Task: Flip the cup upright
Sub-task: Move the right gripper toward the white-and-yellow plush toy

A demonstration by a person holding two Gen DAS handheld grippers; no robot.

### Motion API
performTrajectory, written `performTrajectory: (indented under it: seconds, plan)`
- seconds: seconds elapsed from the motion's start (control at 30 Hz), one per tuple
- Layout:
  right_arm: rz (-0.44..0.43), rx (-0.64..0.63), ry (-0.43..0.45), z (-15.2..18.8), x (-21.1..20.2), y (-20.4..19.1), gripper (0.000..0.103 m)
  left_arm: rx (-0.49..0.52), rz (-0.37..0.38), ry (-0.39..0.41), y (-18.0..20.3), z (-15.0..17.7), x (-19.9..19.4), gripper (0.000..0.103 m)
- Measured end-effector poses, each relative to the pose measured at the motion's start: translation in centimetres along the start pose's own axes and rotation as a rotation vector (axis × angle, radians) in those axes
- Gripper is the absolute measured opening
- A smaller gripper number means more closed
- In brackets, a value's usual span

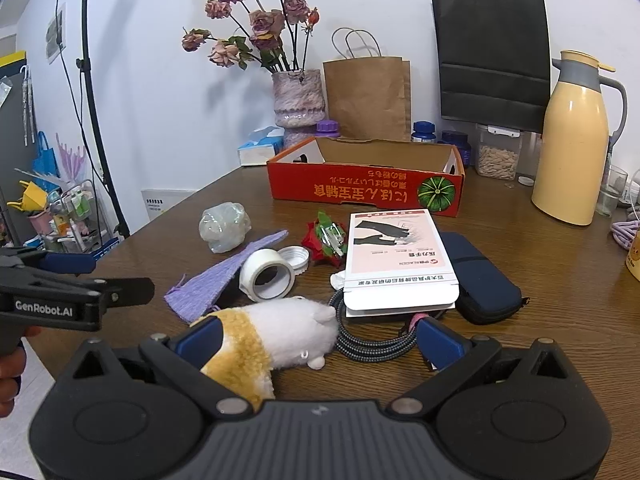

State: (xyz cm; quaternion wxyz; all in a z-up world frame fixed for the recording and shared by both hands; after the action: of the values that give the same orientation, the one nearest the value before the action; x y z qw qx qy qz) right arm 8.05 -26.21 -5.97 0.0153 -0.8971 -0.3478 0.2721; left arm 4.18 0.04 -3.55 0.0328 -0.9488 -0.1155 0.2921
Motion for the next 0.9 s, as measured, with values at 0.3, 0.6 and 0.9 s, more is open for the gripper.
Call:
performTrajectory:
  seconds: [0.3, 0.6, 0.9]
  plan:
    - [-0.002, -0.002, -0.003, 0.11, 0.01, -0.17, 0.103, -0.005, -0.002, -0.003, -0.23, 0.23, 0.24, 0.103]
    - [-0.006, -0.007, -0.010, 0.13, 0.27, -0.83, 0.103, -0.006, -0.004, -0.005, -0.43, 0.30, 0.36, 0.103]
    - [-0.011, -0.010, -0.018, -0.08, 0.61, -0.97, 0.103, -0.009, -0.004, -0.007, -0.68, 0.36, 0.48, 0.103]
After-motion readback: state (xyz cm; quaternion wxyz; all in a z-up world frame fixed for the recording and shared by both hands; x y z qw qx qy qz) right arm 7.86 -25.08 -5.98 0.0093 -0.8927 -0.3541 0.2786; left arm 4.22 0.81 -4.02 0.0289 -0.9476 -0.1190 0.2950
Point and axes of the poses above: each gripper's, at about its wrist camera, not at the fingertips, and x roughly the way its jaws point, y to its right, z to its underside, the point moved 5 cm from there along x, roughly the way its jaws point, and after that the axes turned 14 degrees about -z, right-handed, at the moved point
